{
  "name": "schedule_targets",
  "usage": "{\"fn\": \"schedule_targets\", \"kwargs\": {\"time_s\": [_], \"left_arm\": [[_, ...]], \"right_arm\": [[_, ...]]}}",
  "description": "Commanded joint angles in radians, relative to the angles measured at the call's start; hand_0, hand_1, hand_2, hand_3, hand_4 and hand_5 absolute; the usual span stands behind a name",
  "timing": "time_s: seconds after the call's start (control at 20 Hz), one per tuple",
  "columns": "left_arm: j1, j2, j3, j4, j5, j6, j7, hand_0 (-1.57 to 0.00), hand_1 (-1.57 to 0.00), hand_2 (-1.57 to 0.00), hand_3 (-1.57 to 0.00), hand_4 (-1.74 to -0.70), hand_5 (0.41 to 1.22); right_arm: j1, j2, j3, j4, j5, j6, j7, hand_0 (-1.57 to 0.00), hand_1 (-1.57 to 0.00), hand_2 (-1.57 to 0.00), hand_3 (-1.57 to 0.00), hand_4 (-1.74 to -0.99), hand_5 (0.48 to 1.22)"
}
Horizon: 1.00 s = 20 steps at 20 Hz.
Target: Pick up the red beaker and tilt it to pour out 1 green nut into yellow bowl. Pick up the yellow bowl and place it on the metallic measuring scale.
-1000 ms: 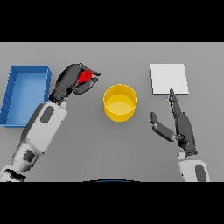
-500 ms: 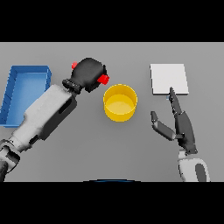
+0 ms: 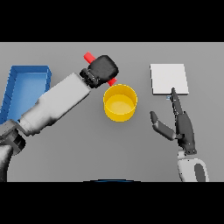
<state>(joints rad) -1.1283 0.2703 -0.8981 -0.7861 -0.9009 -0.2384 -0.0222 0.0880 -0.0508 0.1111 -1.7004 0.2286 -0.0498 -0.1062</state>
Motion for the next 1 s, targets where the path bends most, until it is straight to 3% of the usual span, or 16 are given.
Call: {"fn": "schedule_targets", "kwargs": {"time_s": [0.0, 0.25, 0.6, 0.8, 0.95], "left_arm": [[-0.014, -0.007, -0.027, 0.005, -0.016, -0.023, 0.007, -1.57, -1.57, -1.57, -1.57, -1.72, 1.219], [-0.084, -0.001, -0.151, 0.014, -0.083, -0.061, -0.003, -1.57, -1.57, -1.57, -1.57, -1.73, 1.220], [-0.172, -0.035, -0.332, 0.085, -0.192, -0.009, -0.069, -1.57, -1.57, -1.57, -1.57, -1.73, 1.221], [-0.205, -0.072, -0.411, 0.113, -0.232, -0.005, -0.055, -1.57, -1.57, -1.57, -1.57, -1.73, 1.221], [-0.244, -0.092, -0.455, 0.131, -0.246, -0.007, -0.066, -1.57, -1.57, -1.57, -1.57, -1.72, 1.221]], "right_arm": [[-0.004, -0.001, 0.000, 0.004, 0.008, -0.005, 0.007, 0.00, 0.00, 0.00, 0.00, -1.193, 0.649], [-0.008, 0.004, 0.010, 0.008, 0.033, -0.020, 0.002, 0.00, 0.00, 0.00, 0.00, -1.183, 0.643], [-0.019, 0.001, -0.003, 0.017, 0.016, -0.015, 0.016, 0.00, 0.00, 0.00, 0.00, -1.165, 0.626], [-0.007, -0.004, 0.006, 0.010, 0.042, -0.026, -0.002, 0.00, 0.00, 0.00, 0.00, -1.159, 0.632], [-0.015, -0.006, 0.002, 0.019, 0.049, -0.033, 0.016, 0.00, 0.00, 0.00, 0.00, -1.155, 0.637]]}}
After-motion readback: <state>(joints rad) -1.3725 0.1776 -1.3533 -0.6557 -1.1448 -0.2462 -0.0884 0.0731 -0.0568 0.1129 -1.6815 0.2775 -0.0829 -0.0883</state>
